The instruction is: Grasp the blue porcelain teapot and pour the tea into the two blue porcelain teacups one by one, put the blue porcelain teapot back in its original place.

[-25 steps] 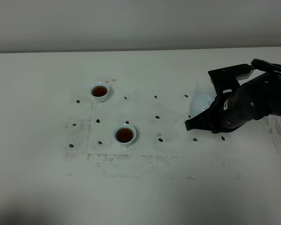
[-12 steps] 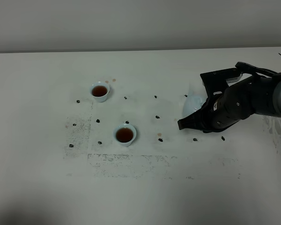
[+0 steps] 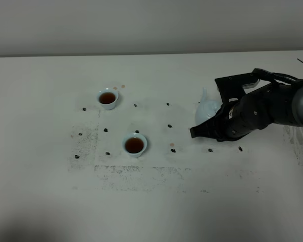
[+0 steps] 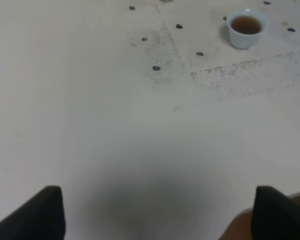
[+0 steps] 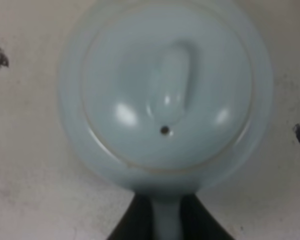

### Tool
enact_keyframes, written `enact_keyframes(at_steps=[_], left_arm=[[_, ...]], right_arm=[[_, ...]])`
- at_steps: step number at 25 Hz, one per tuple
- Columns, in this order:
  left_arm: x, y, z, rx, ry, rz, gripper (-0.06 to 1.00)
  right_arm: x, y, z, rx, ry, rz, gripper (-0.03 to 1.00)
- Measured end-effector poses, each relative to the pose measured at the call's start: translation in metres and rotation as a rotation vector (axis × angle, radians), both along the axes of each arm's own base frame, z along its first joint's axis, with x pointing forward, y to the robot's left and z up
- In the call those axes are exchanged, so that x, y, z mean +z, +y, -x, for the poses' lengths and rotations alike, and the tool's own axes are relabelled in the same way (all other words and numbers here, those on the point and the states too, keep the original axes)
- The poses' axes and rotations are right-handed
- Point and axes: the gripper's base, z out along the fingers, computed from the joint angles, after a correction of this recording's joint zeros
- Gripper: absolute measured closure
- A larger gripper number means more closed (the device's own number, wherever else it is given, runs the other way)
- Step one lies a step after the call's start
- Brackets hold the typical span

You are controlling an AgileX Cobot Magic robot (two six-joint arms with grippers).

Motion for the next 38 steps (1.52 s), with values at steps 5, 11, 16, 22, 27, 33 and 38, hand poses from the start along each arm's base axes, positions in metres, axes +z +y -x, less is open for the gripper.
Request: enact_keyframes(at_steps=[5,11,16,22,27,33,38], left_arm=[[0.000,0.000,0.000,0.000,0.000,0.000,0.22],[0.000,0.000,0.000,0.000,0.000,0.000,0.22],[0.000,0.000,0.000,0.000,0.000,0.000,0.22],[0.000,0.000,0.000,0.000,0.000,0.000,0.22],[0.000,0.000,0.000,0.000,0.000,0.000,0.22],[0.000,0.000,0.000,0.000,0.000,0.000,0.22],[0.000,0.000,0.000,0.000,0.000,0.000,0.22]], right_arm=[[0.000,0.000,0.000,0.000,0.001,0.000,0.92],[0.000,0.000,0.000,0.000,0.003,0.001,0.92],[0.001,0.000,0.000,-0.005,-0.001,-0.006,0.87],[0.001,0.000,0.000,-0.007,-0.001,-0.008,0.78],[0.000,0.000,0.000,-0.008,0.010,-0.004,0.73],[0.019,-0.006,0.012,0.005,0.070,0.052,0.72],[0.060,-0.027,0.025,-0.019,0.071,0.098,0.72]])
